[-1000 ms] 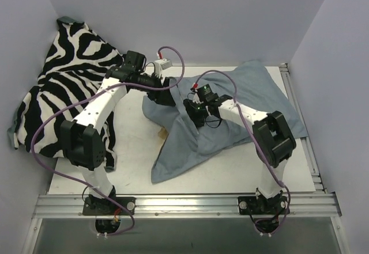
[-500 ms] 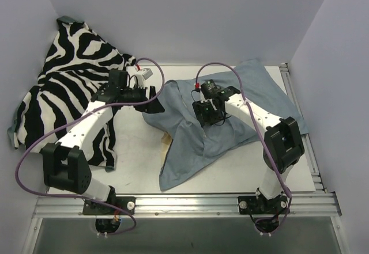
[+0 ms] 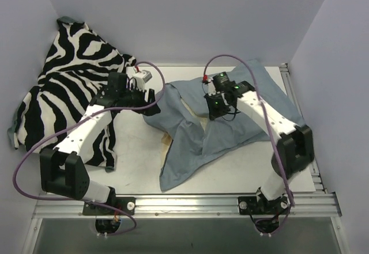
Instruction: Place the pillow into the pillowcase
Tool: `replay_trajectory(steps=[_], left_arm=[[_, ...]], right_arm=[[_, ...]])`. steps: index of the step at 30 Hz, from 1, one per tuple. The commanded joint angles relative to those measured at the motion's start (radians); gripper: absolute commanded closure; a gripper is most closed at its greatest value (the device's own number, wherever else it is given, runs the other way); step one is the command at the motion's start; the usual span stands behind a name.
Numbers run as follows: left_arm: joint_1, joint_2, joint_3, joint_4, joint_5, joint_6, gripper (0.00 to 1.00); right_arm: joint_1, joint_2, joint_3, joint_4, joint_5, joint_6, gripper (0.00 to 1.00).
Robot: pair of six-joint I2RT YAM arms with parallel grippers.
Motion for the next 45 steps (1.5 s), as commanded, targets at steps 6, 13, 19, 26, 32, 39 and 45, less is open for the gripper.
replay_trajectory(steps=[6,13,19,26,32,39,45], left_arm=[[-0.095,0.004,-0.091,0.278,0.276,-0.042,0.27],[-0.309,0.353,-0.008,0.553,0.186,-0.287,0.45],[-0.332,0.521,0.118,0.67,0.134,-0.387,0.24],[-0.114,0.279,0.157,0.362,0.192,-0.145,0.02],[0.128,0.171,0.256,-0.068,0.174,0.133,0.03],[0.132,0.301,0.282,-0.247,-0.11,0.317,0.02],[0.092,0.302,0.21,-0.267,-0.088,0.387,0.03]], right_arm=[[-0.039,-0.375,-0.12,-0.066,-0.24,-0.085,1.0],[-0.062,-0.391,-0.154,-0.092,-0.47,-0.082,1.0],[-0.062,-0.39,-0.208,-0.106,-0.643,-0.077,1.0],[0.015,-0.333,-0.347,0.133,-0.619,0.052,1.0],[0.129,-0.048,-0.337,0.3,-0.545,0.151,1.0],[0.071,0.024,-0.124,0.273,-0.57,0.196,0.72],[-0.253,-0.081,0.026,-0.05,-0.596,-0.096,0.29]])
